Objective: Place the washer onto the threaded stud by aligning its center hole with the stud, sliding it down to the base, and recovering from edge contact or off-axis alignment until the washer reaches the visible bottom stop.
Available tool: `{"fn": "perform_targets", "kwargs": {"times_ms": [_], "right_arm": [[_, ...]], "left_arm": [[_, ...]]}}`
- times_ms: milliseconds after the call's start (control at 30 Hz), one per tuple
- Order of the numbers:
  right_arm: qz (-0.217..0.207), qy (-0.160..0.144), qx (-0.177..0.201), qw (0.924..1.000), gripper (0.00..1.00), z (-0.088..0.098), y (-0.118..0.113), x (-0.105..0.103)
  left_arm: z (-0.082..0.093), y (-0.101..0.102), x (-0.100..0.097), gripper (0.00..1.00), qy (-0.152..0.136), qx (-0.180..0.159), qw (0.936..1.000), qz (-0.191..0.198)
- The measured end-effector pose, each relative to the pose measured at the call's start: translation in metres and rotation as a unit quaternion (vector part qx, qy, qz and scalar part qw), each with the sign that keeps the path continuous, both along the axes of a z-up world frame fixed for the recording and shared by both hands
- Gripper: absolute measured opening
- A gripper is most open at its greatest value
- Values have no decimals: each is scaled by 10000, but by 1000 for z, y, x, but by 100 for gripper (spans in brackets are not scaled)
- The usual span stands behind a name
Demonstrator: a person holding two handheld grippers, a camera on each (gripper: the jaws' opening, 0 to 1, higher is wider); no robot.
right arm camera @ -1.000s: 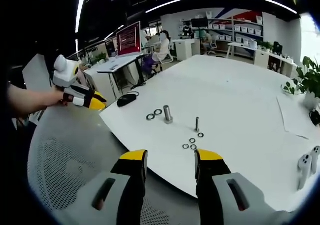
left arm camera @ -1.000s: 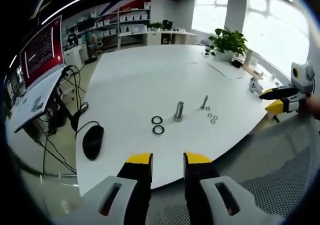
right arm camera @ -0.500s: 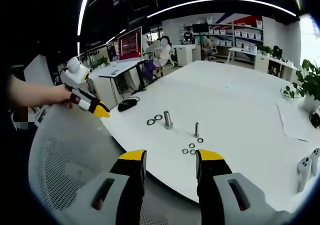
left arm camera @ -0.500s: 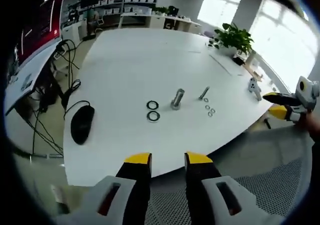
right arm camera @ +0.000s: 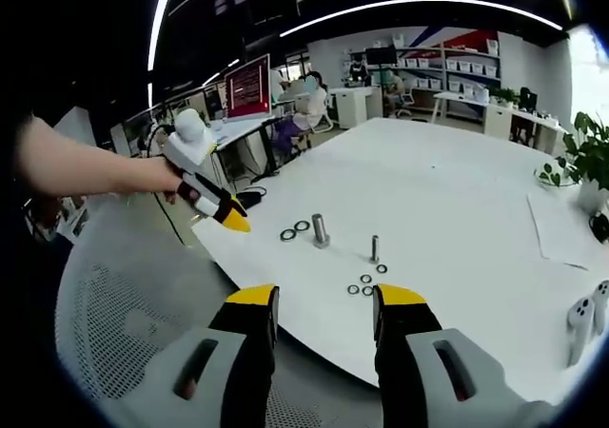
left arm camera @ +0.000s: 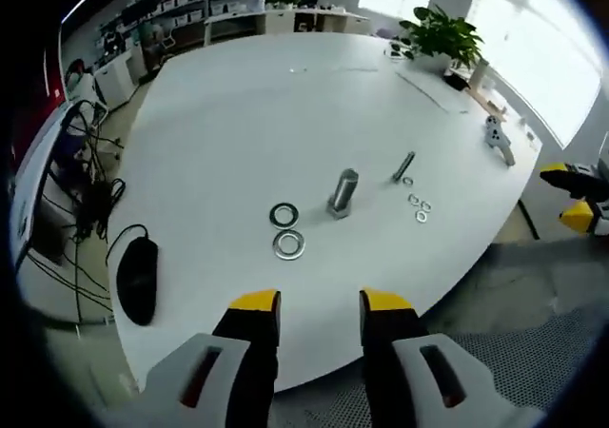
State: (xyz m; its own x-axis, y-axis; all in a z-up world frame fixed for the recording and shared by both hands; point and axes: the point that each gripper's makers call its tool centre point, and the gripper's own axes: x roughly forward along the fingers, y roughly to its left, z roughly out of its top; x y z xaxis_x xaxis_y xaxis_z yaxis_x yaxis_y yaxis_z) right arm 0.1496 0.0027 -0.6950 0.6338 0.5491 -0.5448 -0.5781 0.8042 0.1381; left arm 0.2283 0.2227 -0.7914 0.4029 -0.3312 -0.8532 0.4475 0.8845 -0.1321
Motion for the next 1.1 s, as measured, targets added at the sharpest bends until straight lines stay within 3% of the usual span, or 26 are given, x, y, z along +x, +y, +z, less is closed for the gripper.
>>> {"fn": "perform_targets", "kwargs": {"times_ms": [233, 433, 800, 1100], "right_arm": [[-4, -81, 49, 10000, 42, 4, 0, 1], [-23, -99, 63, 9999, 42, 5, 0, 1], [-2, -80, 77, 9999, 42, 4, 0, 1], [-16, -66, 63, 10000, 41, 3, -1, 1]], "left_arm": [[-19, -11, 15, 30, 208, 292, 9991, -233], [-37, -8, 28, 30, 546, 446, 9974, -177], [-56, 1, 46, 31, 644, 822, 9943, -204], [-76, -8, 52, 32, 900, 975, 9903, -415]]}}
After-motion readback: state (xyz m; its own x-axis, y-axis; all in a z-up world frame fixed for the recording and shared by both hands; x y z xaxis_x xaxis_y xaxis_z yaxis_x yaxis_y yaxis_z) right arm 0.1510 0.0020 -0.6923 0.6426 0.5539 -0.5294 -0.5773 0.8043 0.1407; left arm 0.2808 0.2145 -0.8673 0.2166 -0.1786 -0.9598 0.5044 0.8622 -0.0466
